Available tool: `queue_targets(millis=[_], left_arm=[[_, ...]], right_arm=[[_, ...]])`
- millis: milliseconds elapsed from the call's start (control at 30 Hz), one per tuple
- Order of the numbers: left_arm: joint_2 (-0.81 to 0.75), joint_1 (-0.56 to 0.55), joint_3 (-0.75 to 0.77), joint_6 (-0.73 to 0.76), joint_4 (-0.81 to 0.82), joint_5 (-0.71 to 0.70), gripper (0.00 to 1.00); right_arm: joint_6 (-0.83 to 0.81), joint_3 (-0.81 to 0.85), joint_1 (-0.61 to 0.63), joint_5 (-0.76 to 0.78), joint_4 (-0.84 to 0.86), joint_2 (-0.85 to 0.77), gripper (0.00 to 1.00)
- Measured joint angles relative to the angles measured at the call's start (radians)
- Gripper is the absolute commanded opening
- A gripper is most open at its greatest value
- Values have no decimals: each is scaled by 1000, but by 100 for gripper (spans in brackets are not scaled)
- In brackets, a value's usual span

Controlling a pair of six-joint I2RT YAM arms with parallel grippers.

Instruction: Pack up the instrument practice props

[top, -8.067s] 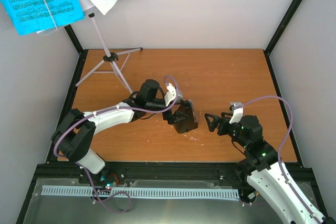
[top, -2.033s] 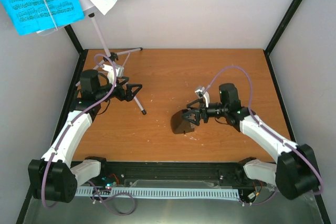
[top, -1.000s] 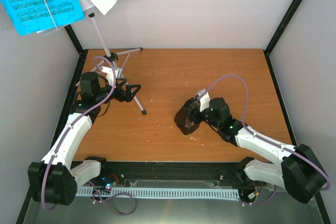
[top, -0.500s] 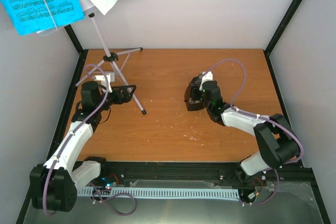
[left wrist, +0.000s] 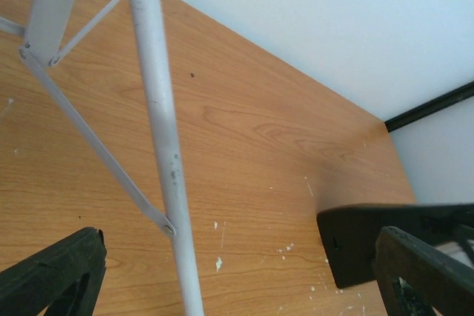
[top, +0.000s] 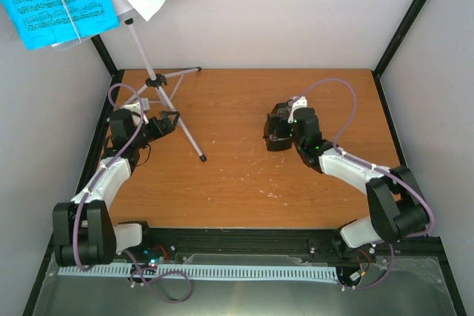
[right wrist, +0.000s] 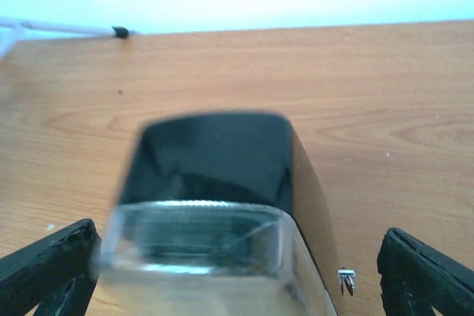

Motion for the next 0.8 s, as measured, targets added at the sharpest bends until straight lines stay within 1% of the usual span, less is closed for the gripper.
queue_targets(millis=[100, 233, 300, 400, 567, 800], left_arm=[[71, 0, 29, -7, 15, -2, 91], [182, 1, 94, -5, 42, -18, 73], [222, 1, 116, -6, 58, -20, 67], [283, 1, 140, -8, 91, -18, 63], [340, 1, 160, -5, 101, -20, 58], [414, -11, 210, 12, 126, -3, 48]], right_arm=[[3, -1, -1, -18, -25, -76, 100], [8, -16, -2, -36, -45, -180, 100], [9, -36, -2, -37, -60, -225, 100], [11, -60, -3, -35, -86, -274, 100], [10, -83, -5, -29, -126, -341, 100], [7, -101, -6, -6, -139, -384, 100]])
